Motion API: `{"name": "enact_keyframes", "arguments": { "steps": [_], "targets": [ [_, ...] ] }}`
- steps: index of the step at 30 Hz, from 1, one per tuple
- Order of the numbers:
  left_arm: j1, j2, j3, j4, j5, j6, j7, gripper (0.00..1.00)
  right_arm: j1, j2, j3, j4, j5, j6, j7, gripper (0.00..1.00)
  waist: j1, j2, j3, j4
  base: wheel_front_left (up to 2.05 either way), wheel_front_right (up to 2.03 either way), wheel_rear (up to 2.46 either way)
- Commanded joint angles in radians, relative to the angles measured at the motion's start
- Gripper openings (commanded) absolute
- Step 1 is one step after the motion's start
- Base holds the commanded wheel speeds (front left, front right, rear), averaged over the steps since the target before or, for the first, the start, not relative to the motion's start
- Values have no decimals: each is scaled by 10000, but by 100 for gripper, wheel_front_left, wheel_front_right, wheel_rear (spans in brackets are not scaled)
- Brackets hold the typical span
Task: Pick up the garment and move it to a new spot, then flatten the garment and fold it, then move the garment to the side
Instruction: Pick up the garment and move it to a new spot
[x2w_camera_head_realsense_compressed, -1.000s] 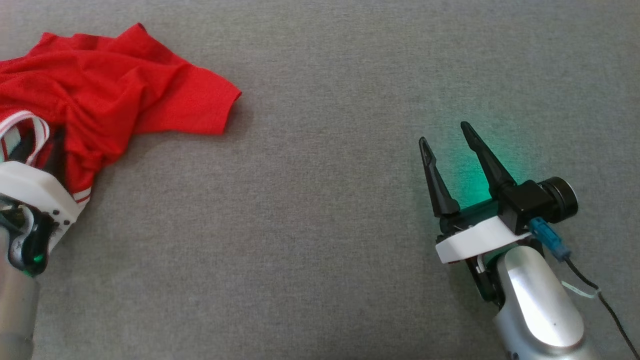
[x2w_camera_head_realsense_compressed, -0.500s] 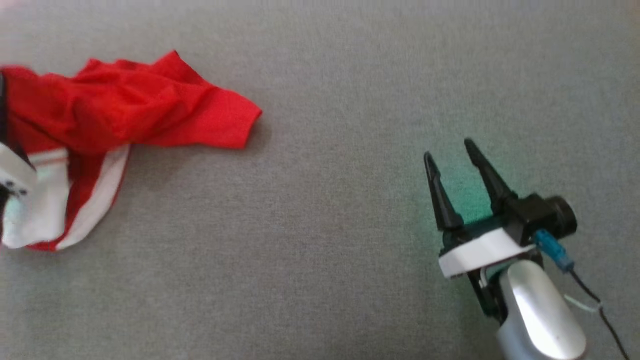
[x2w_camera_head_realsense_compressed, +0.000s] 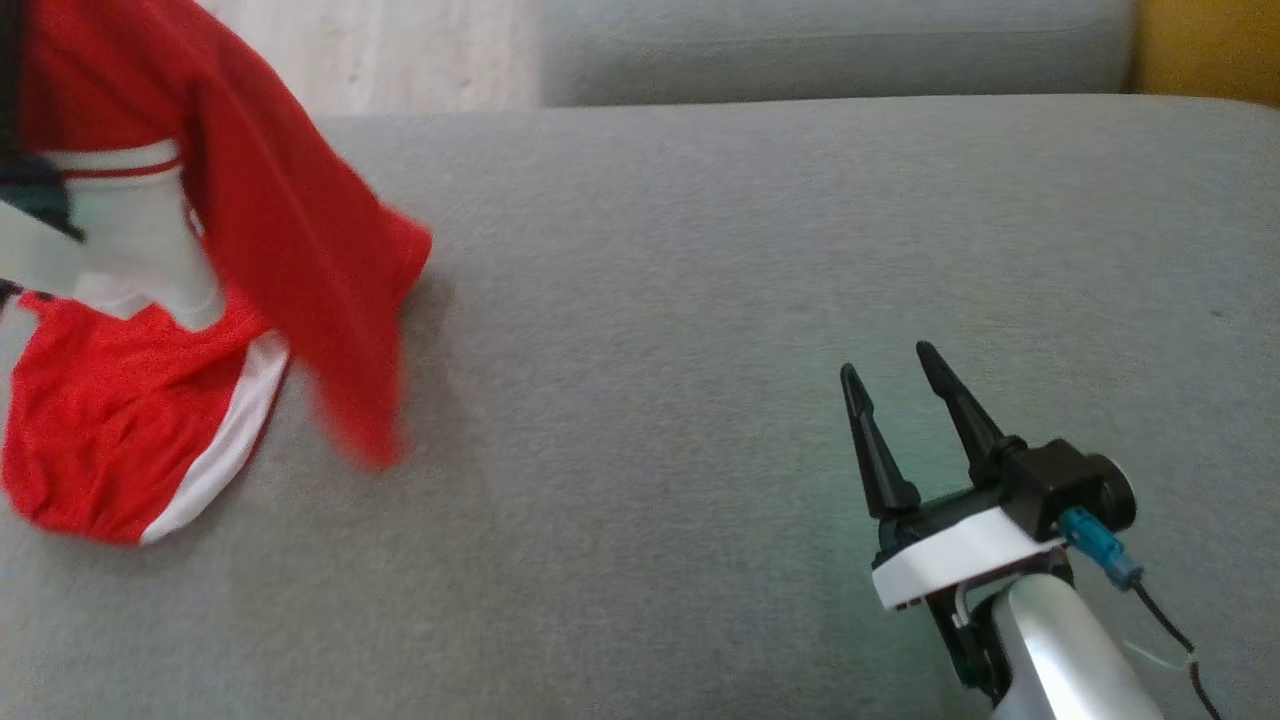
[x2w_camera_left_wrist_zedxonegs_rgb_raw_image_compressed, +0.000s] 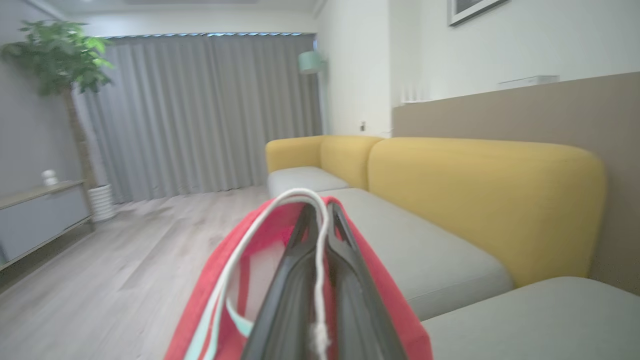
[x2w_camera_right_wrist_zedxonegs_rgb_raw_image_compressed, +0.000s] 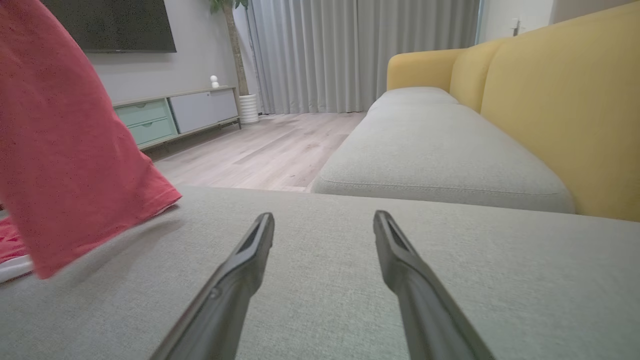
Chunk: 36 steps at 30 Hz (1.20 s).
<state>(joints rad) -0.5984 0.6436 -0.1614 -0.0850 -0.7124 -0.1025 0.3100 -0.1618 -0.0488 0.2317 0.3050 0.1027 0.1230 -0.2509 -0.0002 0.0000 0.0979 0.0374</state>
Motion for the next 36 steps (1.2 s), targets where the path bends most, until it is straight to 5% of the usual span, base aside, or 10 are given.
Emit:
{"name": "enact_keyframes", "arguments": {
  "steps": [1,11,18,24,29,34,35,36],
  "targets": [
    [-680,349,388,-758,-148,90,205,0,-59,-14,235,-306,92,77,-109,100,2,0,-300,-416,0,0,0],
    [-527,-274,-159,-3283,-1174,726,1453,0,37,-14,458,-657,283,77,-109,100,2,0,-527,-2554,0,0,0],
    [-372,-1119,-898,-3241,-1573,992,1611,0,-35,-14,631,-1135,551,77,-109,100,2,0,-226,-4409,0,0,0],
    [-60,-2313,-2257,-1177,-795,891,763,0,-46,-14,817,-1511,997,77,-109,100,2,0,155,-5805,0,0,0],
    [-295,-3864,-3536,1760,33,321,-909,0,181,-14,395,-1873,1191,77,-109,100,2,0,608,-5969,0,0,0],
    [-238,-4675,-4439,4071,534,-63,-2386,0,269,-14,304,-2043,1264,77,-109,100,2,0,806,-5990,0,0,0],
    [-197,-4797,-4577,4597,638,-96,-2710,7,288,-14,299,-2066,1266,77,-109,100,2,0,824,-5986,0,0,0],
    [-164,-4894,-4677,5073,730,-118,-3022,32,300,-14,314,-2074,1256,77,-109,100,2,0,836,-5978,0,0,0]
  ]
}}
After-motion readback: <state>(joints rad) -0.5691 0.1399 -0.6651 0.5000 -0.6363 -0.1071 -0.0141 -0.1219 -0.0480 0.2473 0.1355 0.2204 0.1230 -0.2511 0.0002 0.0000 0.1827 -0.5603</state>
